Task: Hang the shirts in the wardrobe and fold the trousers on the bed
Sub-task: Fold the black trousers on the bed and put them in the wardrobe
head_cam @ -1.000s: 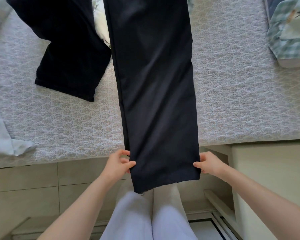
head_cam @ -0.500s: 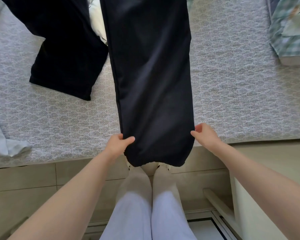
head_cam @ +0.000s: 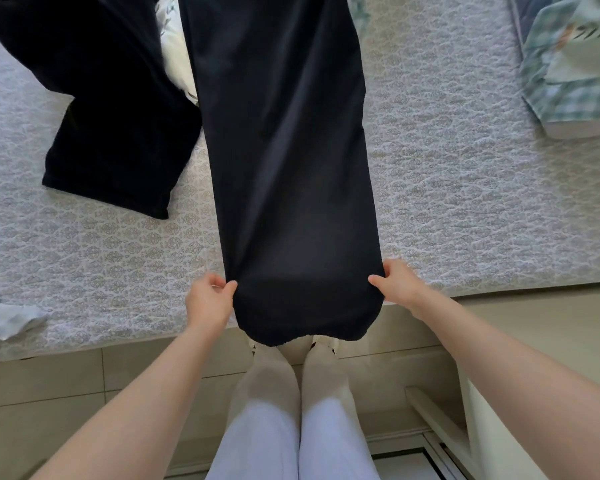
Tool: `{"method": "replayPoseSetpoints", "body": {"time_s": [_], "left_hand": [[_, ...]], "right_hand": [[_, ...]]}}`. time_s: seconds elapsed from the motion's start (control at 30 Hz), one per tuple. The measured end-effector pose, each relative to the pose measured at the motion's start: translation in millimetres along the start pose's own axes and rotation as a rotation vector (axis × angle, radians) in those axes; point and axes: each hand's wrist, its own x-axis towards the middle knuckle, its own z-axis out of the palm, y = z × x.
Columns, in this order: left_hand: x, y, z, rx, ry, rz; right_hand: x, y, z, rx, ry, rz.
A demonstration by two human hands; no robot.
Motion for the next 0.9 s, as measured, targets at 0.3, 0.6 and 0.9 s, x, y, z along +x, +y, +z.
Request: {"method": "replayPoseSetpoints", "body": {"time_s": [0.3,0.6,0.9], "left_hand": [[9,-1,10,0.024,-0.021,-0.052],[5,-15,7,-0.136,-0.178,-0.142],[-22,-37,8,-0.098,-0.410,-0.124]], "right_hand": [[-6,21,18,0.058,0.001,0.037],[-19,24,27,0.149,-0.031,0.046],[-24,24,26,0.251,-0.147,0.010]]}}
